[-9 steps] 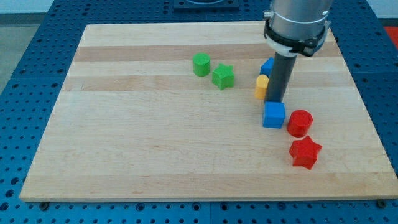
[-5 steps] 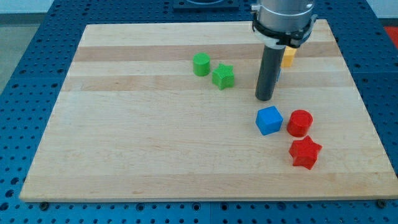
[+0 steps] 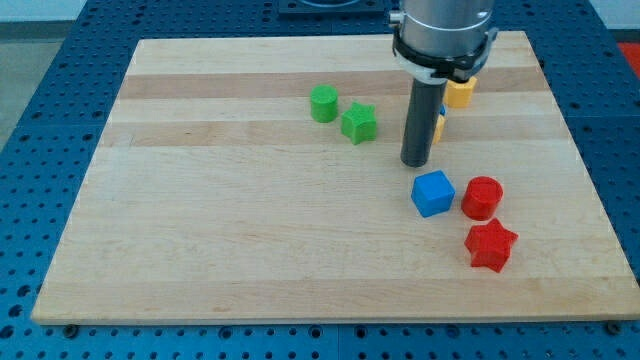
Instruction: Move the yellow hexagon above the green star
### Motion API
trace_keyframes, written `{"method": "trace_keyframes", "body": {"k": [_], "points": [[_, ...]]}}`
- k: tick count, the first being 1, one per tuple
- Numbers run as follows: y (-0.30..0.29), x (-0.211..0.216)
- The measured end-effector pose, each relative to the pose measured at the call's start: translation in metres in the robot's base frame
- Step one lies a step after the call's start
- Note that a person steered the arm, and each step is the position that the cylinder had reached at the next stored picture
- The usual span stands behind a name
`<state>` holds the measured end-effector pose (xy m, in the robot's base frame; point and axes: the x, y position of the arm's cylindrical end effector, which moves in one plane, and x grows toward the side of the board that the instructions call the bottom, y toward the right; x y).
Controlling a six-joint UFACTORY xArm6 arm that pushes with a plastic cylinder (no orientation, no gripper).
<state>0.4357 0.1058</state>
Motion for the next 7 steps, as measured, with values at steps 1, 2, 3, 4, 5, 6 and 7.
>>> {"method": "trace_keyframes", "body": {"k": [1,2,3,4,5,6,7], "points": [[0.045,0.000],[0.082,0.004],[0.091,0.042],[0.091,0.088],[0.091,0.090],[0.076,0.090],[0.049,0.086]]}}
